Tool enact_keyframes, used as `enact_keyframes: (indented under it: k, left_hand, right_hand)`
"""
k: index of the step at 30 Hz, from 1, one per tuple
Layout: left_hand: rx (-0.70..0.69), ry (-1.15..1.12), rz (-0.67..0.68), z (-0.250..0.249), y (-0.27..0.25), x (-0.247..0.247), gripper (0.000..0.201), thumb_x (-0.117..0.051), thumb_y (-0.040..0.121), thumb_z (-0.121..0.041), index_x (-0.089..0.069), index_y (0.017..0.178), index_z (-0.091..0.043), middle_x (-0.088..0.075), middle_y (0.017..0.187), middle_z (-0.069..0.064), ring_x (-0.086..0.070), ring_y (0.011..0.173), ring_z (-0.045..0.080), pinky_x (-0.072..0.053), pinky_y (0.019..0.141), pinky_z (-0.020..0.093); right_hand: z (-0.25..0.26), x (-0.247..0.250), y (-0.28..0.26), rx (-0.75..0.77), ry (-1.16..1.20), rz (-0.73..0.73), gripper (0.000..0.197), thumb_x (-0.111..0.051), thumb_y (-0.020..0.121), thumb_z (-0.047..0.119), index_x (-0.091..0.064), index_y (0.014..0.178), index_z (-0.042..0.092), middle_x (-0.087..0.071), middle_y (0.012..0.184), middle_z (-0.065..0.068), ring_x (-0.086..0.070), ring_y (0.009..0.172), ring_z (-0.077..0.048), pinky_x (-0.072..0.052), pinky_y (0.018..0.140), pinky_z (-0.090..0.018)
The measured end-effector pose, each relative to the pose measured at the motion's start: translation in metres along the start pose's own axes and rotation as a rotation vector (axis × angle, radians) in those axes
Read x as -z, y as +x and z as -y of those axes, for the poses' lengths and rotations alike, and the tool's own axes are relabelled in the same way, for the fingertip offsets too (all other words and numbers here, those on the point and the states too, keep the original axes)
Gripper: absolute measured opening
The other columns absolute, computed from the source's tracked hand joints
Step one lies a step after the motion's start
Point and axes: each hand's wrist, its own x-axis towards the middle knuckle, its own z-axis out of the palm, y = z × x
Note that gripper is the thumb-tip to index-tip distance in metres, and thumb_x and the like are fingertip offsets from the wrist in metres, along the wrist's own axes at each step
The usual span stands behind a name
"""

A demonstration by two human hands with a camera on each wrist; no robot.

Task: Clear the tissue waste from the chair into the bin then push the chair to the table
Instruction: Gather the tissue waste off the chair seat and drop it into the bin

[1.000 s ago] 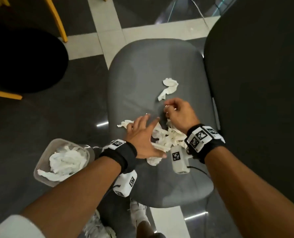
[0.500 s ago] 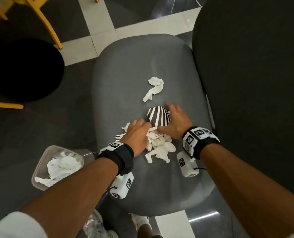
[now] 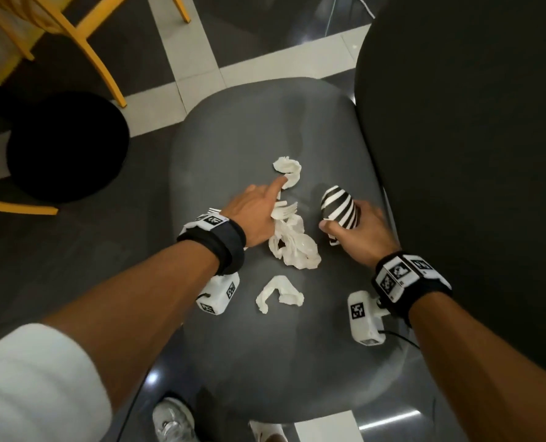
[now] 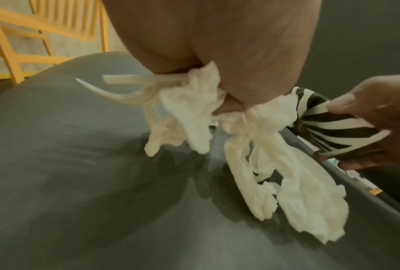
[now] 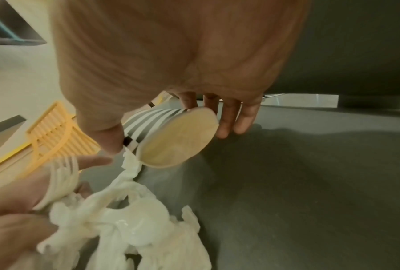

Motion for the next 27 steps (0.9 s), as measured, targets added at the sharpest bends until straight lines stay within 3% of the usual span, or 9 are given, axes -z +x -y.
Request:
enact_keyframes:
  k: [3,5,8,11,14,18,22,24,27]
  left_hand:
    - [0.045,0.054,0.102,-0.005,0.021,0.0,0.109,-0.061,0.075,-0.014,0.01,0.155,-0.033,-0.054,0.1,0.005,-0.052,0.09,0.028,-0.05,0.076,0.04]
    - [0.09,0.054,0.153,-0.005,0.03,-0.005,0.111,-0.063,0.072,-0.023,0.013,0.152,-0.038,-0.058,0.111,0.007,-0.057,0.101,0.033,-0.054,0.084,0.048]
    - [0.109,0.014,0.149,-0.002,0.036,-0.011,0.088,-0.056,0.079,-0.021,-0.011,0.154,-0.023,-0.056,0.131,0.015,-0.055,0.118,0.041,-0.051,0.094,0.053]
    - [0.06,0.01,0.033,0.008,0.034,-0.014,0.042,-0.051,0.086,-0.007,-0.05,0.127,-0.009,-0.058,0.118,0.018,-0.057,0.109,0.04,-0.05,0.091,0.048]
    - [0.096,-0.002,-0.044,0.023,0.023,-0.008,0.023,-0.052,0.091,-0.013,-0.059,0.111,-0.007,-0.059,0.111,0.016,-0.058,0.102,0.036,-0.05,0.087,0.043]
    - [0.157,-0.085,-0.18,0.045,-0.006,0.009,0.028,-0.049,0.092,-0.027,-0.064,0.101,-0.006,-0.066,0.101,0.018,-0.062,0.091,0.037,-0.048,0.076,0.036]
    - [0.202,-0.222,-0.186,0.063,-0.042,0.018,0.032,-0.052,0.09,-0.023,-0.067,0.113,-0.006,-0.067,0.108,0.018,-0.063,0.101,0.037,-0.043,0.079,0.031]
    - [0.211,-0.263,-0.181,0.07,-0.058,0.019,0.017,-0.053,0.089,-0.02,-0.067,0.093,-0.011,-0.065,0.096,0.015,-0.061,0.092,0.035,-0.038,0.073,0.027]
    - [0.216,-0.302,-0.182,0.078,-0.074,0.019,0.016,-0.052,0.086,-0.021,-0.056,0.071,-0.018,-0.061,0.08,0.005,-0.061,0.078,0.03,-0.042,0.066,0.03]
  right_hand:
    - [-0.001,0.004,-0.001,0.015,-0.005,0.047,0.088,-0.077,0.066,0.062,-0.046,0.142,0.029,-0.045,0.135,0.005,-0.054,0.115,-0.014,-0.043,0.097,-0.032]
    - [-0.002,0.007,-0.006,0.053,-0.03,0.104,0.088,-0.08,0.068,0.06,-0.043,0.143,0.029,-0.044,0.131,0.009,-0.049,0.111,-0.01,-0.041,0.097,-0.03]
    - [0.0,0.013,-0.011,0.076,0.001,0.196,0.093,-0.082,0.062,0.06,-0.04,0.141,0.032,-0.054,0.131,0.011,-0.058,0.113,-0.011,-0.05,0.102,-0.037]
    - [0.005,0.009,-0.021,0.167,-0.173,0.294,0.1,-0.083,0.059,0.062,-0.036,0.142,0.032,-0.045,0.132,0.014,-0.053,0.118,-0.011,-0.047,0.102,-0.035]
    - [0.016,-0.005,-0.035,0.333,-0.409,0.371,0.107,-0.078,0.056,0.071,-0.033,0.143,0.029,-0.028,0.15,0.011,-0.037,0.138,-0.017,-0.038,0.113,-0.041]
    - [0.025,-0.036,-0.055,0.489,-0.666,0.43,0.107,-0.075,0.057,0.073,-0.031,0.143,0.026,0.0,0.166,0.004,-0.012,0.152,-0.024,-0.023,0.121,-0.055]
    - [0.027,-0.085,-0.078,0.625,-0.764,0.495,0.069,-0.075,0.073,0.042,-0.041,0.13,0.022,-0.038,0.144,-0.002,-0.049,0.125,-0.028,-0.048,0.096,-0.043]
    - [0.028,-0.097,-0.079,0.58,-0.694,0.499,0.052,-0.074,0.077,0.031,-0.046,0.12,0.023,-0.051,0.123,0.0,-0.056,0.109,-0.026,-0.047,0.085,-0.035]
    - [0.037,-0.093,-0.068,0.401,-0.529,0.47,0.066,-0.08,0.078,0.028,-0.045,0.134,0.027,-0.063,0.123,-0.001,-0.061,0.113,-0.024,-0.049,0.094,-0.033]
